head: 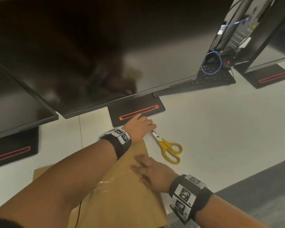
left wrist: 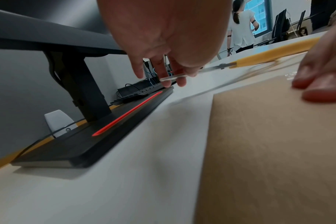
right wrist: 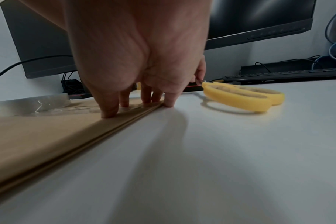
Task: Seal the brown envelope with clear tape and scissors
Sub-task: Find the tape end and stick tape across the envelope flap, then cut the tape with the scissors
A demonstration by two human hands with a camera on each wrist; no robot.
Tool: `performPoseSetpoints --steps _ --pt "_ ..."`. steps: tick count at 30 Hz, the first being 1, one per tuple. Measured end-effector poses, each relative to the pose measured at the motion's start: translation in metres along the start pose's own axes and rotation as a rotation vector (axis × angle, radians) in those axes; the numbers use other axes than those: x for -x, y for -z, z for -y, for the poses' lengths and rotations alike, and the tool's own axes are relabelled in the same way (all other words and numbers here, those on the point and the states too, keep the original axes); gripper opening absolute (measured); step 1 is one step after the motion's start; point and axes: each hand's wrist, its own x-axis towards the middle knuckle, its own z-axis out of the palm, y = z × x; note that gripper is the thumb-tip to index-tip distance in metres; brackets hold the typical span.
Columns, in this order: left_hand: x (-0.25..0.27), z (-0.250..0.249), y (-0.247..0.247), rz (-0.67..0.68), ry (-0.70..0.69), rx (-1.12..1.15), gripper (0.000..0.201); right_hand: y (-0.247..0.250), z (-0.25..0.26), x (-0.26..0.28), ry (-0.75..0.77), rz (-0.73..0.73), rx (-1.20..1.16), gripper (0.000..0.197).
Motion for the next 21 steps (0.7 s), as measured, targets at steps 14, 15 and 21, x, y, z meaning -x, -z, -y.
performPoseSetpoints --steps 14,15,21 --pt "0.107 0.009 0.02 -0.243 0.48 0.29 0.027 0.015 0.013 -0.001 -0.049 0.017 0.068 0.056" --pt "0.123 0.012 0.019 -0.244 0.515 0.305 0.027 0.017 0.014 -0.002 -0.043 0.006 0.076 0.055" --pt "0.208 0.021 0.006 -0.208 0.679 0.405 0.026 0.024 0.026 -0.008 -0.045 -0.157 0.213 0.049"
